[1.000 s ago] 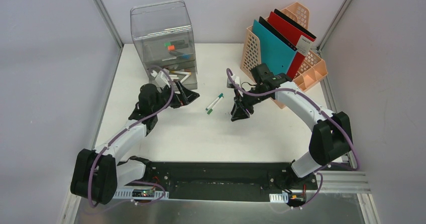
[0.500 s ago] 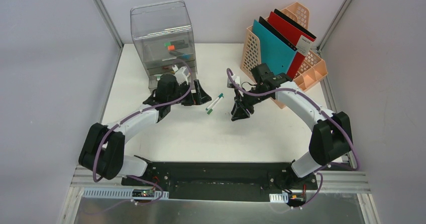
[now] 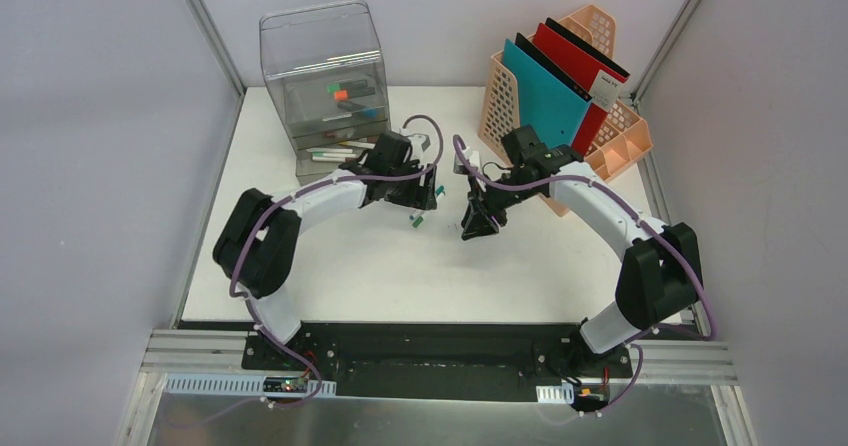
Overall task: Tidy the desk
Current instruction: Pick up the stationery from the center of the board.
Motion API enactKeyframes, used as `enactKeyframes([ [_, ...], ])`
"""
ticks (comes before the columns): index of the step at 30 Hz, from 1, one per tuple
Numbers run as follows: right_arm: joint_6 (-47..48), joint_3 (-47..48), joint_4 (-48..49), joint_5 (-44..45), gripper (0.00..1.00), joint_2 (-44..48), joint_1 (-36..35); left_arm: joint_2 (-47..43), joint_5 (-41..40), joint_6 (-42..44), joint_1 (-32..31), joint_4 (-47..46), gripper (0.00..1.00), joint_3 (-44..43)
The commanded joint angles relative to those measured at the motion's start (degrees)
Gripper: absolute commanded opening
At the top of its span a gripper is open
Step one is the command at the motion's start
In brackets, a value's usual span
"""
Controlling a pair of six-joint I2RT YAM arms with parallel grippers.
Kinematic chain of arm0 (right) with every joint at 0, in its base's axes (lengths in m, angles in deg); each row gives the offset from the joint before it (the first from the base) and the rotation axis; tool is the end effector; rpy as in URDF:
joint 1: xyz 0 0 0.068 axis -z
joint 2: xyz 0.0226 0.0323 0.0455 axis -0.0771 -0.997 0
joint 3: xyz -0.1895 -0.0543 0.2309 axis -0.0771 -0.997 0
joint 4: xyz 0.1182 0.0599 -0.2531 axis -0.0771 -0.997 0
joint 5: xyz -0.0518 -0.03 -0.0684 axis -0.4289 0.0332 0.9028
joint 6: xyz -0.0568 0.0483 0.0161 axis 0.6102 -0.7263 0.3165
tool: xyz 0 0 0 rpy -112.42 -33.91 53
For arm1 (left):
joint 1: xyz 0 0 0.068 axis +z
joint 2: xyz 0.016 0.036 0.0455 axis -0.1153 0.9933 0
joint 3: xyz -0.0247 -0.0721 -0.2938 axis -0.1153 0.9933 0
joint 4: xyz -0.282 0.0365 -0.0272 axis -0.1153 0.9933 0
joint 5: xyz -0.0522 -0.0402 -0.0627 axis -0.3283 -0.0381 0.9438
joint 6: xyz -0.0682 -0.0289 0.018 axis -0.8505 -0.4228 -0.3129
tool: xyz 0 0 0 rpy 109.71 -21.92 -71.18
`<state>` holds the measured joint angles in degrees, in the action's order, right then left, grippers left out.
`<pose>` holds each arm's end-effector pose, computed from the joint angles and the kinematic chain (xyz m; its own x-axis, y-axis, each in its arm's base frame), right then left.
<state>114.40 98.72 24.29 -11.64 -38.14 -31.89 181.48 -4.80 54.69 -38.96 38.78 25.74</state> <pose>0.2706 0.1999 0.2788 -0.2614 -0.5811 -0.7707 -0.9455 -0.0065 0.3256 0.3398 -0.2336 0.2049 -0.7930 0.1358 -0.5939 0.4285 0.8172 -0.3854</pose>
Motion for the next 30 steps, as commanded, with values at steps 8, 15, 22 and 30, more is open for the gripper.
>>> enactKeyframes([
  [8,1.71,0.49,-0.15,-1.0,0.4,2.54,0.56,10.28,-12.43,9.32,-3.43,11.48,0.4,-14.19],
  [15,1.93,0.46,-0.37,-1.08,0.4,2.54,0.65,13.98,-13.07,10.3,-3.43,13.07,0.3,-17.55],
  [22,1.93,0.54,-0.44,-1.19,0.4,2.54,0.81,15.55,-11.59,10.81,-3.43,13.5,0.29,-18.99],
  [30,1.95,0.57,-0.38,-1.21,0.39,2.52,0.81,17.09,-10.94,10.9,-3.48,13.78,0.3,-18.98],
])
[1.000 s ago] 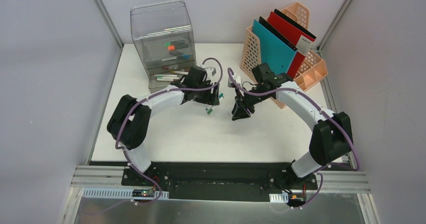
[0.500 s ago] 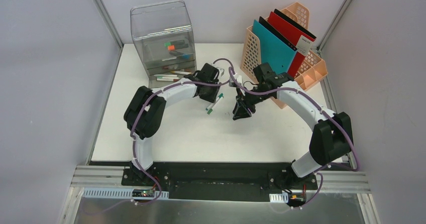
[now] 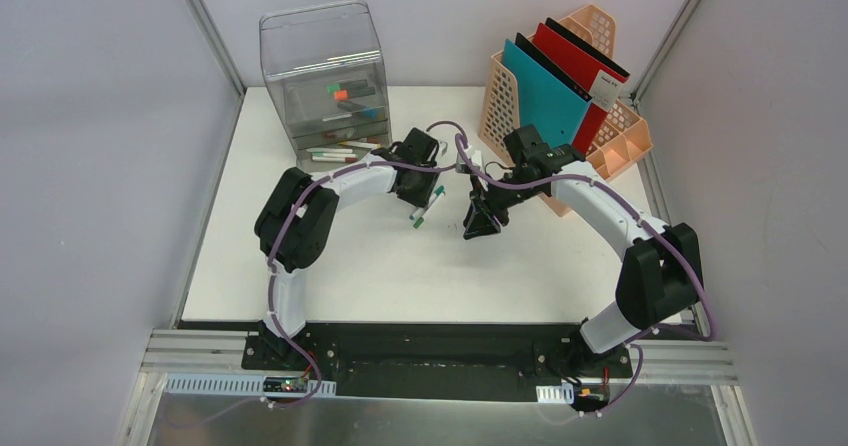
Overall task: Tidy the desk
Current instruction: Pick up the stationery from the center of the board.
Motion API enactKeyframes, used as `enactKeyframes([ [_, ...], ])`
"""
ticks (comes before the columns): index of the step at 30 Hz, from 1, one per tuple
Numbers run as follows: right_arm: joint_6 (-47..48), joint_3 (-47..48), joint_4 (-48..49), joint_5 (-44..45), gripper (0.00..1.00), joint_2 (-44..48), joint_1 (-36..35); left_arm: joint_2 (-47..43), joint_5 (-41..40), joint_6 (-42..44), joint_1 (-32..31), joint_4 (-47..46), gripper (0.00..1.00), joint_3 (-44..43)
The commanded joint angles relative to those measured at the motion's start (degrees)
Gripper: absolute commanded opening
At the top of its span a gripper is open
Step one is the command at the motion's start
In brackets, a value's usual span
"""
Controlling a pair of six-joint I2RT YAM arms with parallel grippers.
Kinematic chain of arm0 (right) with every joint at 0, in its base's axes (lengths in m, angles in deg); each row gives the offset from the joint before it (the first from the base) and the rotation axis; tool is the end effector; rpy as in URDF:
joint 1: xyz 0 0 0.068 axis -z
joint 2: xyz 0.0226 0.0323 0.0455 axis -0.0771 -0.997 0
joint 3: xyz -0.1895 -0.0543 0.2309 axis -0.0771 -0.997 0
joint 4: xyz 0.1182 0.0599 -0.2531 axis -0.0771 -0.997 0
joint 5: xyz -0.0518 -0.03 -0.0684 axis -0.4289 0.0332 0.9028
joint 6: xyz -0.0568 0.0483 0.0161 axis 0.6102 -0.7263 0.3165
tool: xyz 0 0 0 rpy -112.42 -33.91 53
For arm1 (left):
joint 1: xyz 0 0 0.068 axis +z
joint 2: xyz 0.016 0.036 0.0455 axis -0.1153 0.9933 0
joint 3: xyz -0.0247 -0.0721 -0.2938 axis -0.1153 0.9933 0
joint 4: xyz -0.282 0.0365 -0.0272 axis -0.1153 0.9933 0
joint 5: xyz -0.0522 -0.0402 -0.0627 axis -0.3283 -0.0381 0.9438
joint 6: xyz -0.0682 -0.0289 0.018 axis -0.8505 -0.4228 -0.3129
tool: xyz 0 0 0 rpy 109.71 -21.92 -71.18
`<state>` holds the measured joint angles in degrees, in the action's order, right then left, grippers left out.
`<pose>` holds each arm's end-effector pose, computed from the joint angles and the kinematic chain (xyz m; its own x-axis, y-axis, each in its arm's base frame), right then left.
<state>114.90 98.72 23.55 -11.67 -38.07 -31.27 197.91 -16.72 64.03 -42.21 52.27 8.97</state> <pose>0.2713 0.1963 0.2787 -0.2675 -0.5820 -0.7679 -0.9444 0.0001 0.3289 0.3806 -0.2753 0.1627 -0.7900 0.3676 -0.4906 0.4754 0.8727 -0.1115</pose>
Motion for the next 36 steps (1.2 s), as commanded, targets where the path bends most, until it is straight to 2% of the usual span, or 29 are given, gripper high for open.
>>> enactKeyframes([
  [1,1.43,0.57,0.34,-1.21,0.4,2.44,0.17,0.89,1.23,1.6,-0.19,0.45,0.3,-2.24],
  [11,1.47,0.5,0.3,-1.22,0.4,2.18,0.3,2.89,-1.8,2.46,-0.68,2.54,0.28,-2.3],
  [17,1.43,0.51,0.28,-1.22,0.39,2.2,0.26,2.96,-3.34,2.34,-0.79,2.8,0.09,-1.38],
  [21,1.63,0.49,0.13,-1.18,0.39,2.07,0.3,1.43,-5.09,2.04,-1.15,2.78,0.0,-0.06],
  [27,1.96,0.53,0.01,-0.98,0.39,2.03,0.31,-4.4,-10.11,0.19,-2.1,0.33,0.0,5.61],
  [36,2.04,0.46,-0.05,-0.87,0.39,1.91,0.31,-20.75,-14.89,-6.34,-2.28,-10.35,0.0,22.35],
])
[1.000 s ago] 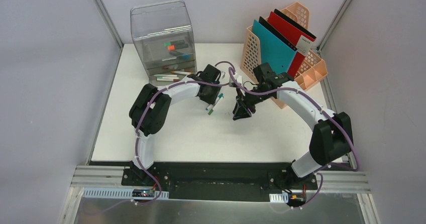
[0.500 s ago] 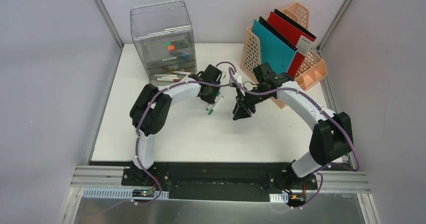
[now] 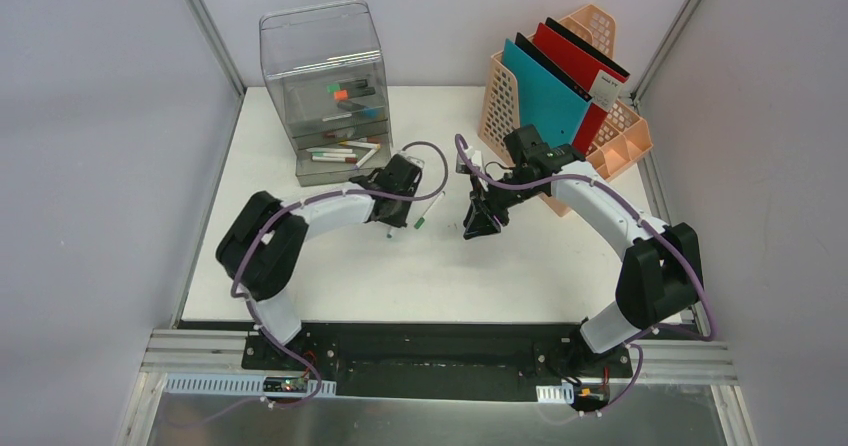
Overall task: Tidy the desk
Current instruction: Pick up the stationery from the center of the board, then place the stationery in the drawer.
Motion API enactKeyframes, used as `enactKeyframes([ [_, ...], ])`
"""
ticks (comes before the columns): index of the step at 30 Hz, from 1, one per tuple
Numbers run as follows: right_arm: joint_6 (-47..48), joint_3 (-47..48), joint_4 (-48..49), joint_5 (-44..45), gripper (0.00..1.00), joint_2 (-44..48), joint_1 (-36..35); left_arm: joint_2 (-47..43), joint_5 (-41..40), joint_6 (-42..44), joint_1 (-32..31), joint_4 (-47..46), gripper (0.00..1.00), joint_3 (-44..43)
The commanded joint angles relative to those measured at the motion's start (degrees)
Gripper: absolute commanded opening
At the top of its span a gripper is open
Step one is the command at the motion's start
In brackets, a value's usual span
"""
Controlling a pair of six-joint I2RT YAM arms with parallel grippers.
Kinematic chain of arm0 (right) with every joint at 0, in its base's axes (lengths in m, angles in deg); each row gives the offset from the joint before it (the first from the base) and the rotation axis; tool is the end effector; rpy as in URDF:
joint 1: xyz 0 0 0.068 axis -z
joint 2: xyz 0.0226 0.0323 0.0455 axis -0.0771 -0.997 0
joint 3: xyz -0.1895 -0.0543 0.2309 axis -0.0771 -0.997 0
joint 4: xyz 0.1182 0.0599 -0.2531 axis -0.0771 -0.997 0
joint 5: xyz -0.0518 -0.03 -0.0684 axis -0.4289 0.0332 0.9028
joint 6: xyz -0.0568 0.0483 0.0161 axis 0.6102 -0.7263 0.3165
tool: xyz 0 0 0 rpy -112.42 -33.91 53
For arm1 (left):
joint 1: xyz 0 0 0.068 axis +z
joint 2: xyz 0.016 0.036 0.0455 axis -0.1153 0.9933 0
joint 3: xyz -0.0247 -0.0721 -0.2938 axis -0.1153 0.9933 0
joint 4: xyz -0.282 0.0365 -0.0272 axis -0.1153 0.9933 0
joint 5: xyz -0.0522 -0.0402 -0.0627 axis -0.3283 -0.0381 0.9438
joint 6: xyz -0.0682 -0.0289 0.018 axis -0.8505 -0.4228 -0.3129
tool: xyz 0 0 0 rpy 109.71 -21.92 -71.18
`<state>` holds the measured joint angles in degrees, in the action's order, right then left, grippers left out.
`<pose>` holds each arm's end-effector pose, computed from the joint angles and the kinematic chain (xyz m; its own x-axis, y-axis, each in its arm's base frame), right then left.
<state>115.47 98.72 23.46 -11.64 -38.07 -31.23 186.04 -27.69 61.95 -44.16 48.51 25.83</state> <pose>0.2713 0.1960 0.2786 -0.2595 -0.5826 -0.7702 -0.9466 -0.0045 0.3224 0.3224 -0.2352 0.1590 -0.7872 0.3599 -0.5007 0.3955 0.9177 0.0379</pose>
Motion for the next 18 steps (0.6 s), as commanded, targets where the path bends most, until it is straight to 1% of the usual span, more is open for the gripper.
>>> enactKeyframes([
  [1,1.49,0.5,0.03,-0.92,0.39,1.95,0.24,-10.86,-4.41,-4.95,-0.31,-7.77,0.0,7.37],
  [5,1.47,0.56,0.02,-0.9,0.39,2.12,0.26,-19.47,-6.85,-7.52,-0.3,-12.17,0.0,15.06],
  [8,1.46,0.59,0.03,-0.96,0.39,2.13,0.27,-27.45,-10.16,-9.0,-0.32,-16.18,0.0,21.0],
  [12,1.46,0.58,-0.07,-1.05,0.39,2.11,0.26,-36.63,-14.34,-9.04,-0.25,-21.97,0.0,28.0],
  [15,1.47,0.52,-0.05,-1.01,0.39,2.19,0.25,-41.37,-16.97,-8.95,-0.19,-25.32,0.0,31.21],
  [18,1.46,0.56,-0.02,-0.94,0.39,2.3,0.26,-44.23,-18.82,-9.7,-0.17,-26.75,0.0,32.96],
])
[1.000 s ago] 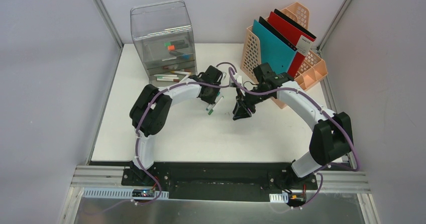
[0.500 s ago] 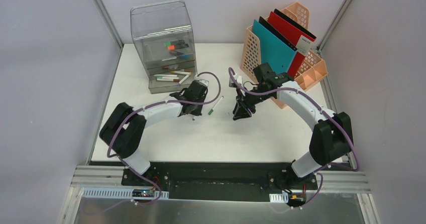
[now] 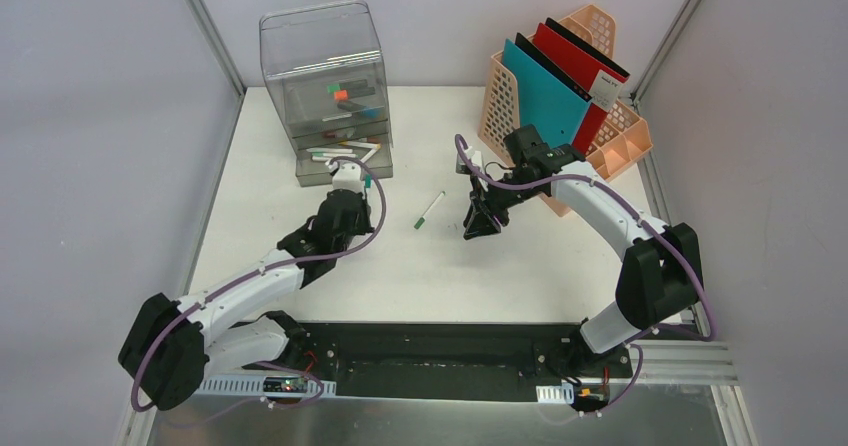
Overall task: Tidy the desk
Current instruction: Place the stationery in the drawer.
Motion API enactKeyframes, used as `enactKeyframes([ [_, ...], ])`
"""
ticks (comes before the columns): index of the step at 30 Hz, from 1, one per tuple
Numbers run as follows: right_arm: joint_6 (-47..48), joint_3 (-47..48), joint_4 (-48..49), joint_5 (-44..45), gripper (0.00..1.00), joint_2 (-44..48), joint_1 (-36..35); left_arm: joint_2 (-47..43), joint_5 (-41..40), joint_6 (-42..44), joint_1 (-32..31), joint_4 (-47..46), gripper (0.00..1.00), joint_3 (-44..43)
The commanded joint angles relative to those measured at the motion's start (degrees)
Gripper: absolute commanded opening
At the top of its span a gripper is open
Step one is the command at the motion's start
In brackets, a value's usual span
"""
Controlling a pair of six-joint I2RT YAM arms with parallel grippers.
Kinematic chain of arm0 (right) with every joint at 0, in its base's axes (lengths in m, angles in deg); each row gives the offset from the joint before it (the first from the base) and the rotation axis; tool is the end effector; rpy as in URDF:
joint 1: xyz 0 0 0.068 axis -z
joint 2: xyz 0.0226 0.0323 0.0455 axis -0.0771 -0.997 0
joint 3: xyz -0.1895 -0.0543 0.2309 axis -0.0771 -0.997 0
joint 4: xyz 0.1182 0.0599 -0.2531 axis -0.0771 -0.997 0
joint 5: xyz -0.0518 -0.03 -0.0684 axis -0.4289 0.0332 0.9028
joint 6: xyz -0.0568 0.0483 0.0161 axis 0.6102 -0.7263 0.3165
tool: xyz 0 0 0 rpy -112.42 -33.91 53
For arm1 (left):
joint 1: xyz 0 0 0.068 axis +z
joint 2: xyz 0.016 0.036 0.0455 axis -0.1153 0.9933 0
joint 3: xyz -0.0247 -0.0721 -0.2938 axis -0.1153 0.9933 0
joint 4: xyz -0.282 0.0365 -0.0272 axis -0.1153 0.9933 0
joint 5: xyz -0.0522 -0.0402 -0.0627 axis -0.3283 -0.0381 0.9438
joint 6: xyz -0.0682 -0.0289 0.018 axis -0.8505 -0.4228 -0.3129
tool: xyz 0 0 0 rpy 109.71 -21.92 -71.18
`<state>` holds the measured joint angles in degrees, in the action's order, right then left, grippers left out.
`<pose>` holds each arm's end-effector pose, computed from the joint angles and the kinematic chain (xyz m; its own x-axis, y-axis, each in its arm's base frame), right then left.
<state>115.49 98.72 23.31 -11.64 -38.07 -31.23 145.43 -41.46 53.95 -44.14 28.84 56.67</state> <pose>0.2711 0.1959 0.2785 -0.2610 -0.5835 -0.7690 -0.9459 -0.0043 0.3243 0.2214 -0.1387 0.2254 -0.4925 -0.0071 -0.8703 0.1467 0.9850 -0.0911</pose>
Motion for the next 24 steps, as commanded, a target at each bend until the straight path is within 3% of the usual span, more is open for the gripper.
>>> enactKeyframes([
  [1,1.43,0.56,0.11,-0.86,0.39,2.31,0.26,-4.23,-5.12,-1.84,-0.14,-7.48,0.0,2.53],
  [12,1.44,0.6,0.13,-1.05,0.39,2.57,0.43,-5.48,-1.87,-5.68,1.93,-11.44,0.0,3.14],
  [19,1.4,0.58,0.05,-1.2,0.39,2.83,0.62,-2.58,16.13,-17.07,16.05,-18.23,0.0,3.53],
  [24,1.53,0.47,0.02,-1.37,0.39,3.17,0.78,2.8,20.6,-27.28,22.1,-19.78,0.0,0.82],
])
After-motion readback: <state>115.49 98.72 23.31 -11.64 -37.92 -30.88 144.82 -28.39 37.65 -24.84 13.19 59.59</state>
